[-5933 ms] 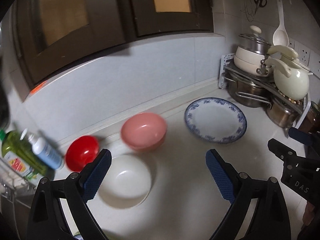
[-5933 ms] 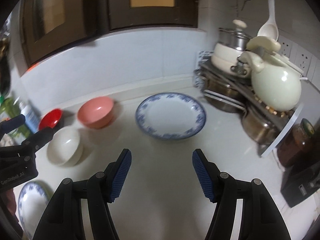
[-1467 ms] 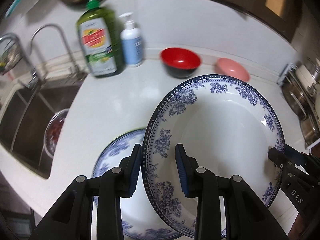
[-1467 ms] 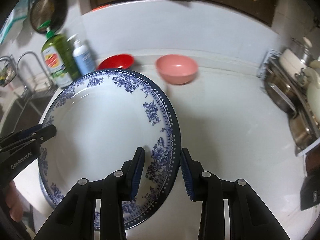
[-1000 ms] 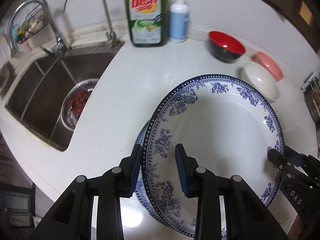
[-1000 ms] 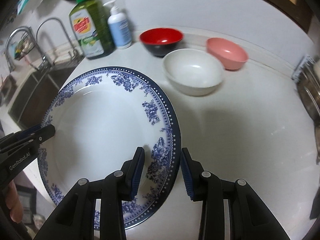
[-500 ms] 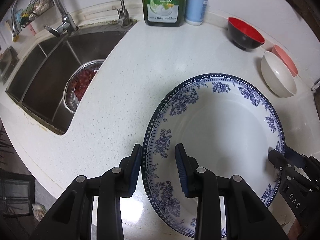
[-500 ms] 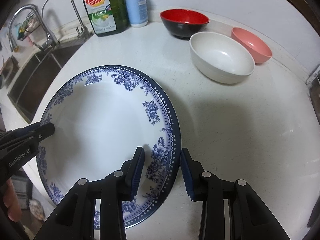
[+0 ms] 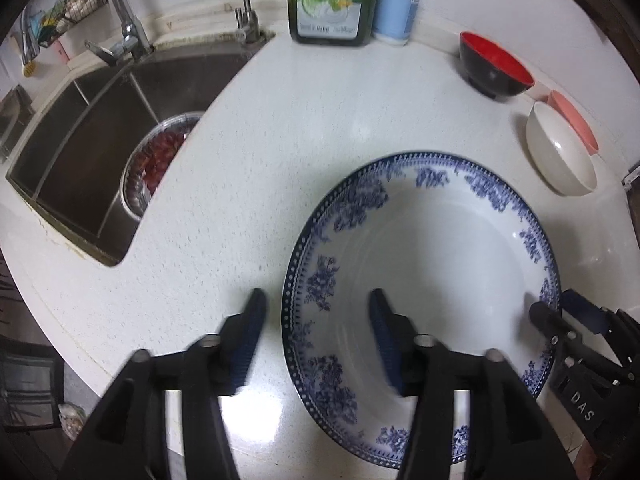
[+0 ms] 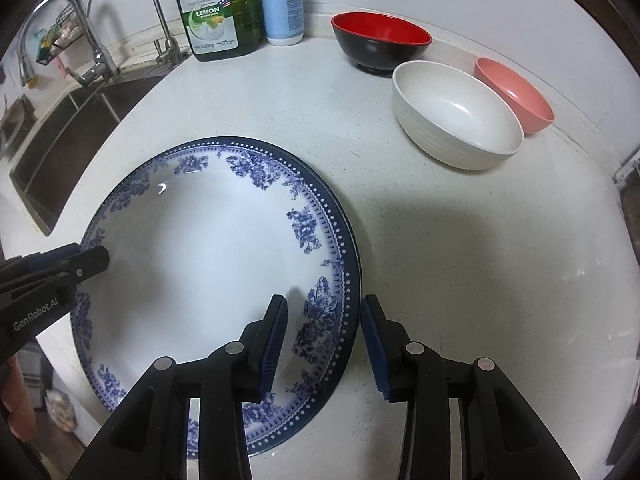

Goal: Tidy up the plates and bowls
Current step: 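Lower the plate onto the stack and open both grippers, then move both grippers to the white bowl by the wall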

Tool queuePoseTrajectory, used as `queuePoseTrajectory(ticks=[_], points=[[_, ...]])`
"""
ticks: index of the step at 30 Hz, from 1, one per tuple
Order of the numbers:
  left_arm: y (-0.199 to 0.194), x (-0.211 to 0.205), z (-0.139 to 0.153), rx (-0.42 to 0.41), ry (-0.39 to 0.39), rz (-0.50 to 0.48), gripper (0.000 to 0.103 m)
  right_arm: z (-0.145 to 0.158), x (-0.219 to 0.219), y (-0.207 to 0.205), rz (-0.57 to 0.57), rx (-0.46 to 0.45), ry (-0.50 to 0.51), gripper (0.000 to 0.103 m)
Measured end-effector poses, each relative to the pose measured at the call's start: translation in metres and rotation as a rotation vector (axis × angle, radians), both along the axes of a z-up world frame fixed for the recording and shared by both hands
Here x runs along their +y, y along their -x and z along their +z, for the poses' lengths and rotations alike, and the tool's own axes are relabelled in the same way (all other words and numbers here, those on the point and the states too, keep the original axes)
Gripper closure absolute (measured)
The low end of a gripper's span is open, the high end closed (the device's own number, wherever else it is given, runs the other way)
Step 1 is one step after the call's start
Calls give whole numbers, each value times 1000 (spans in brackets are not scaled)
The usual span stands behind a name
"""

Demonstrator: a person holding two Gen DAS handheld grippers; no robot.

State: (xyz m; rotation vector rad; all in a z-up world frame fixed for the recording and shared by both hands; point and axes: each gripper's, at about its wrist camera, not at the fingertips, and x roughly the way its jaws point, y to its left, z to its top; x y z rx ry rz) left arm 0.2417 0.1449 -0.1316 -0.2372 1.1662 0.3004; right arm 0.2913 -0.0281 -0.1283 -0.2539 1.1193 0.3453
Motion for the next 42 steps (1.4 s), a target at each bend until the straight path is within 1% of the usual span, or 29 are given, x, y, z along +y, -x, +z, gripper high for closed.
queuePoseTrajectory(ticks=[1, 2, 3, 4, 5, 7, 9, 10, 11, 12, 17, 22, 26, 30, 33, 36, 37, 40, 42], points=[[1, -1, 3, -10, -21, -5, 41, 0, -1, 0, 2, 6, -10, 58], [1, -4, 7, -24, -52, -11, 40, 0, -1, -1, 3, 12, -18, 55], [2, -5, 10, -33, -72, -14, 39, 0, -3, -1, -1, 16, -27, 55], [2, -6, 14, -45, -87, -20, 36, 0, -4, -1, -6, 13, -30, 55], [2, -10, 19, -62, -101, -32, 33, 2, -6, 0, -14, 3, -34, 55], [3, -16, 28, -90, -118, -62, 32, 9, -10, 1, -26, -18, -50, 55], [1, -24, 39, -121, -138, -90, 28, 19, -16, 4, -34, -42, -79, 54], [0, -28, 44, -137, -146, -101, 24, 25, -19, 5, -39, -56, -92, 52], [-1, -32, 51, -162, -154, -118, 22, 32, -23, 6, -47, -74, -104, 48], [-2, -35, 56, -178, -158, -130, 21, 37, -26, 7, -54, -89, -112, 45], [-18, -56, 81, -250, -154, -228, 16, 69, -48, 8, -105, -195, -144, 39], [-46, -80, 95, -287, -162, -317, 16, 90, -71, -4, -166, -241, -166, 39], [-74, -94, 99, -296, -154, -382, 16, 98, -90, -20, -219, -243, -176, 39], [-102, -106, 96, -287, -150, -427, 17, 101, -104, -39, -266, -246, -171, 39], [-121, -113, 89, -266, -139, -462, 17, 100, -112, -56, -294, -241, -166, 40], [-141, -120, 82, -234, -107, -492, 18, 94, -119, -73, -322, -215, -170, 40], [-147, -121, 79, -224, -102, -498, 21, 91, -122, -80, -332, -206, -170, 40], [-167, -130, 69, -197, -106, -531, 23, 84, -128, -94, -352, -179, -180, 44], [-179, -135, 62, -179, -111, -546, 25, 77, -131, -105, -361, -154, -177, 50]])
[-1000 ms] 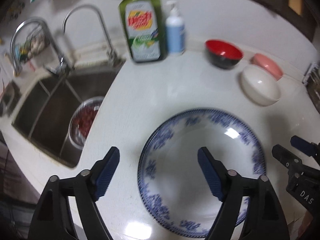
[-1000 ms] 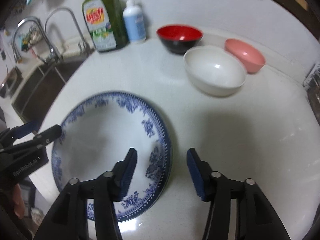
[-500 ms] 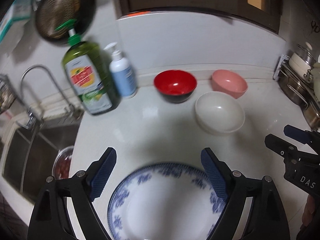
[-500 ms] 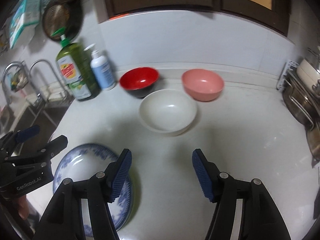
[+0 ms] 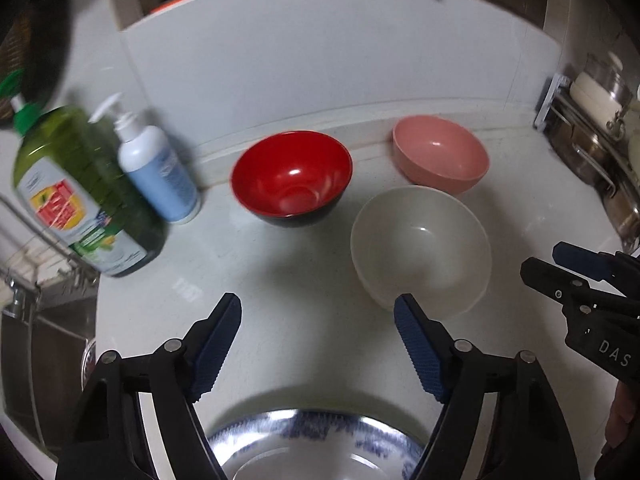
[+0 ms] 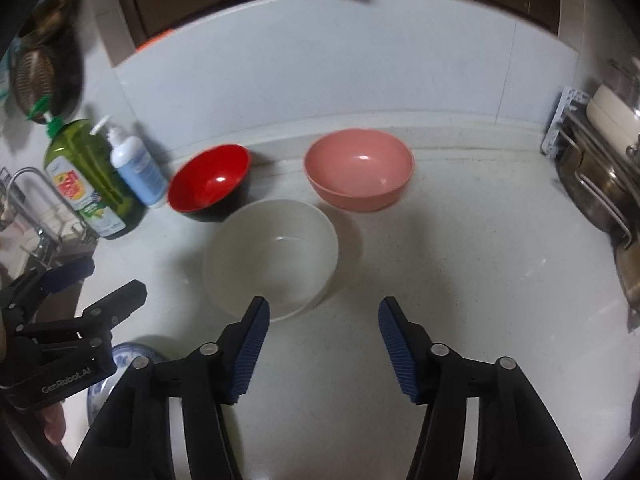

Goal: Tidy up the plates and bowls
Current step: 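Move both grippers to the white bowl by the wall, then close both grippers on the white bowl rim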

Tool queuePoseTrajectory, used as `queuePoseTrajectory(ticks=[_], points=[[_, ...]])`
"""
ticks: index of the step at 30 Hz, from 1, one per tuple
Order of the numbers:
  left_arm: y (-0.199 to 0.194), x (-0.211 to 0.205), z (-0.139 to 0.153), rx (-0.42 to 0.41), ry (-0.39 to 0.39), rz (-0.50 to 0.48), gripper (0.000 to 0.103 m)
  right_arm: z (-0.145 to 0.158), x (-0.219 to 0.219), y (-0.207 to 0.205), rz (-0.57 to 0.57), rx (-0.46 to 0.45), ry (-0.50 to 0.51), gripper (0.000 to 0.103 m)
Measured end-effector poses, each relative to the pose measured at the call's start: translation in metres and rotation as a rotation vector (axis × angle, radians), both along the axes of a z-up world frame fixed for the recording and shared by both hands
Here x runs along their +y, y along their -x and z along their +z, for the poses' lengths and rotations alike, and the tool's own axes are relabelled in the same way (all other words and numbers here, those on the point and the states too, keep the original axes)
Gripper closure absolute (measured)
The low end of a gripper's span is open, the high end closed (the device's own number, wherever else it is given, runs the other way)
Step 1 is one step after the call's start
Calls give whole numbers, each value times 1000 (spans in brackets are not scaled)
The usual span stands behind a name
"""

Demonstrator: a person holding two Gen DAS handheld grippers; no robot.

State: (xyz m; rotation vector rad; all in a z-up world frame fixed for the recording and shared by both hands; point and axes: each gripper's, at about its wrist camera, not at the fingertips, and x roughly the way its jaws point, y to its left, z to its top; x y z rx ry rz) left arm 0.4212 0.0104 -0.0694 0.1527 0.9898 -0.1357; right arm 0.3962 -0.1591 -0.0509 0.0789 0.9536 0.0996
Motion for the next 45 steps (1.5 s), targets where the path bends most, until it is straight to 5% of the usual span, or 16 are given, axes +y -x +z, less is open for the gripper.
queuePoseTrajectory(ticks=[13, 19, 27, 45], points=[[-60, -14, -45, 118, 14, 0, 42, -48, -6, -60, -18, 144, -48, 69], [-76, -18, -59, 162, 40, 2, 59, -61, -4, -72, -6, 182, -63, 78], [-79, -21, -67, 218, 113, -15, 94, -65, 0, -78, -2, 193, -62, 92], [-7, -47, -21, 182, 185, -54, 94, -45, -28, -28, -48, 169, -68, 93]])
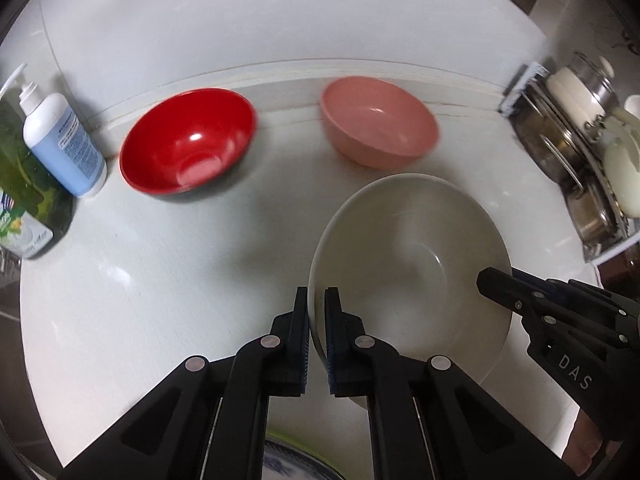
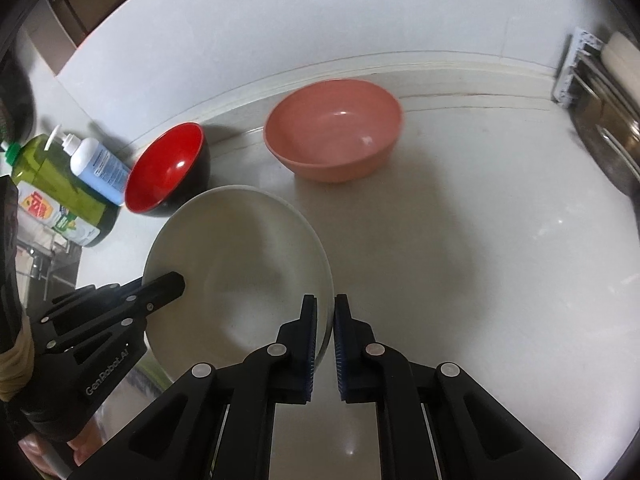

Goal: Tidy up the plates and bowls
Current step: 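Close both grippers on the white bowl rim, then lift and carry the white bowl with both grippers beside the plate stack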

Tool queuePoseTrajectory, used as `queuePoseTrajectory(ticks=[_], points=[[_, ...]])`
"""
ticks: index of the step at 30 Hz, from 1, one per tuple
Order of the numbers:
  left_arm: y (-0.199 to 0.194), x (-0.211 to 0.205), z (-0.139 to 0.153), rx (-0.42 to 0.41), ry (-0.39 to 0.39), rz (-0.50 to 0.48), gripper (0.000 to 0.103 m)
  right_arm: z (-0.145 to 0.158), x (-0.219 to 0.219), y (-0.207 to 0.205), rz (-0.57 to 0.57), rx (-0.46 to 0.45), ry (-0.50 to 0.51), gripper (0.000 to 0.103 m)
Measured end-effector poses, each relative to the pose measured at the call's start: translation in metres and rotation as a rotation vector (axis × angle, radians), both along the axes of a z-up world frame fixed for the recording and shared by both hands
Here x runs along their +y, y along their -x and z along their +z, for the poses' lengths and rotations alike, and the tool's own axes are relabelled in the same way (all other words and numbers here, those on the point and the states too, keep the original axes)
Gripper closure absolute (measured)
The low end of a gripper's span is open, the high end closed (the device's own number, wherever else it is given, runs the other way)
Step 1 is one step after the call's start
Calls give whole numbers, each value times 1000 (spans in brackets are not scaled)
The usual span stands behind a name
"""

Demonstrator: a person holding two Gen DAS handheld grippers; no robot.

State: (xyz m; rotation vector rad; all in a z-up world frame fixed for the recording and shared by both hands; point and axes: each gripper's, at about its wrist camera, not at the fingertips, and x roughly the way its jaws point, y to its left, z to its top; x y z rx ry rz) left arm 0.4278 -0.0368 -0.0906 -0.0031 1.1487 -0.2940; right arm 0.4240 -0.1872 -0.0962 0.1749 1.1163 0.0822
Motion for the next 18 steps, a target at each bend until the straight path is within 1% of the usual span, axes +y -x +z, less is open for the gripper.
queuePoseTrajectory(ticks=[8, 18], points=[[47, -21, 6, 19, 23, -30, 93, 10, -21, 49, 0, -18, 34, 93], [91, -56, -6, 70, 29, -68, 92, 5, -53, 100, -27, 4, 52, 93]])
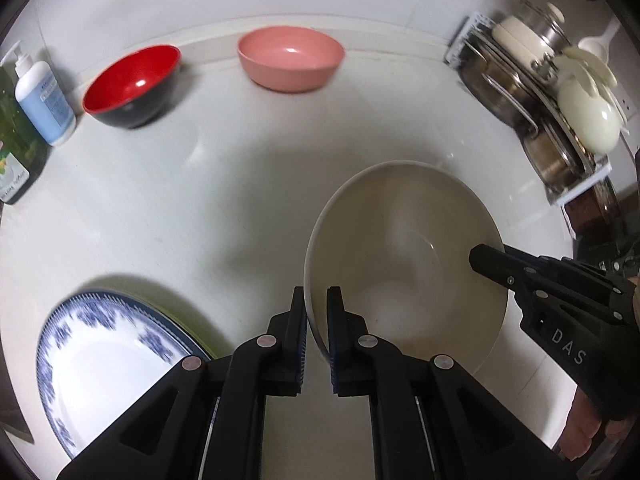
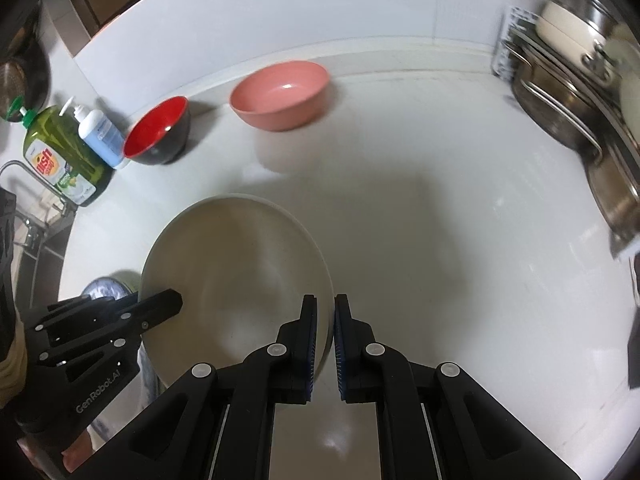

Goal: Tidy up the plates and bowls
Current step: 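Lift and carry the white bowl with both grippers beside the plate stack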

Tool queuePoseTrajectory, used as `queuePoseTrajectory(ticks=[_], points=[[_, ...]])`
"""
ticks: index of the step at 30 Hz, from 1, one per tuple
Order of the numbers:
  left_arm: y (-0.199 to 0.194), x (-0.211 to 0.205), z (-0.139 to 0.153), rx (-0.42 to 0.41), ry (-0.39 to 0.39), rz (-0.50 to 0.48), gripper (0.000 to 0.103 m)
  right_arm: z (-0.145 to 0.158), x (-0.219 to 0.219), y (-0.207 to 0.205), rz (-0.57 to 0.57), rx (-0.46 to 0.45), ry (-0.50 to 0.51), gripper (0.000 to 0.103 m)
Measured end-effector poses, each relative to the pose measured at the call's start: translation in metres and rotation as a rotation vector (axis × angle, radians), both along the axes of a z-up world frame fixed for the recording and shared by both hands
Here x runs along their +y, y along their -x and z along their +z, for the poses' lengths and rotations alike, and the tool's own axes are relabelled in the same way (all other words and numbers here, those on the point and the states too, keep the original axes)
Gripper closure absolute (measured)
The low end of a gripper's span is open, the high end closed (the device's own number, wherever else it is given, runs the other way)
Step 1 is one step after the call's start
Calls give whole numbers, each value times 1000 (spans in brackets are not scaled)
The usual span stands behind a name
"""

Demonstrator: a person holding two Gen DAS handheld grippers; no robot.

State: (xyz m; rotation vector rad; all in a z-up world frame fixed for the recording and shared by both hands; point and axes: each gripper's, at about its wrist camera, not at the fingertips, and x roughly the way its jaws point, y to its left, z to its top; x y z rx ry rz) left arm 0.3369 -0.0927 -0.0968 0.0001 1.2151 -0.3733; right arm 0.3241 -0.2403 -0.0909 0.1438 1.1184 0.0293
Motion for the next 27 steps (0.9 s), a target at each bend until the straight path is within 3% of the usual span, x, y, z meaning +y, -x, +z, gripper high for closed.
queuePoseTrajectory(ticks=[11, 27], points=[[27, -29, -14, 39, -23, -18, 92, -17, -26, 32, -19, 43, -3, 93], [35, -48, -26, 67, -50, -29, 92, -38, -44, 44, -47, 93, -17, 93]])
